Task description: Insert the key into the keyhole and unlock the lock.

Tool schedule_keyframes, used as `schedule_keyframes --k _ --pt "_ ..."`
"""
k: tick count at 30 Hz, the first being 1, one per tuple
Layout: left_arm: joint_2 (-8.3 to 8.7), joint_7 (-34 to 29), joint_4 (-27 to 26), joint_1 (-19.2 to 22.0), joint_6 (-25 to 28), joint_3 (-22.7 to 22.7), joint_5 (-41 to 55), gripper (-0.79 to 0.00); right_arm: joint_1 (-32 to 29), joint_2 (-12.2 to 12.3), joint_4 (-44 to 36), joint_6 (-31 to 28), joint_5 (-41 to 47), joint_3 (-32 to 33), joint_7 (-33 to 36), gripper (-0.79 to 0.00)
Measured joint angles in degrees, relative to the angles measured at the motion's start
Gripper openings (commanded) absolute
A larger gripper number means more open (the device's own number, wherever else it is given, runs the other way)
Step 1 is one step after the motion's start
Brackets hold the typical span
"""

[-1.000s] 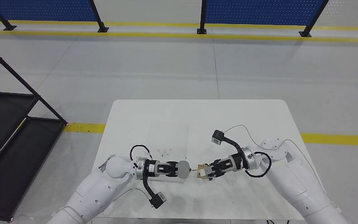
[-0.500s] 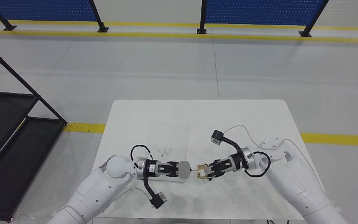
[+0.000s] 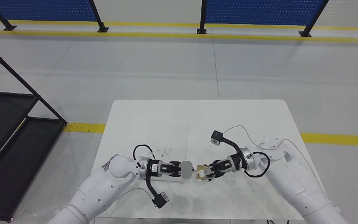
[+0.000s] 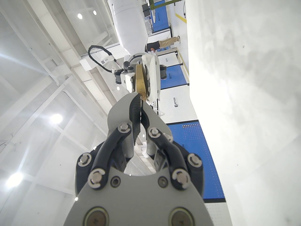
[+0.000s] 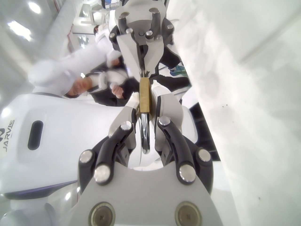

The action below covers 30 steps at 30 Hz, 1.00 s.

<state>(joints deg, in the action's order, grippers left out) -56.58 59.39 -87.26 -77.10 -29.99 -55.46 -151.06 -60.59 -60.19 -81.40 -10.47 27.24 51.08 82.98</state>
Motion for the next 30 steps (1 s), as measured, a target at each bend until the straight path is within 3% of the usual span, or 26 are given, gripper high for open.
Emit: schedule_keyframes --k 7,9,22,25,28,30 --pt "-0.21 -0.3 0.5 0.5 -0.1 0.6 -0.1 -0.785 0.0 0.0 0.2 -0.2 0.5 -0.1 0.0 -0.785" --pt "-0.24 -0.5 0.5 0.5 -0.2 0.7 0.1 0.0 0.0 -0.1 0.3 -0.3 0.6 -0.1 0.0 -0.785" --pt "0.32 -1.7 -1.5 -1.4 1.8 -1.9 4.8 0.0 0.0 0.0 1.7 -0.9 1.4 0.4 -0.3 -0.785" --pt "0.74 -1.3 -3.6 -2.8 6.5 -3.2 8.6 0.0 0.0 0.0 2.2 -1.0 1.7 0.5 -0.2 -0.785" --pt "1.34 -0.5 -5.1 -4.1 16.0 -4.5 13.4 0.0 0.1 0.0 2.7 -0.9 2.0 0.4 0.1 -0.785" --pt "1.71 0.9 -5.3 -4.3 25.0 -5.6 18.4 0.0 0.2 -0.1 3.0 -0.8 2.1 0.3 0.2 -0.785"
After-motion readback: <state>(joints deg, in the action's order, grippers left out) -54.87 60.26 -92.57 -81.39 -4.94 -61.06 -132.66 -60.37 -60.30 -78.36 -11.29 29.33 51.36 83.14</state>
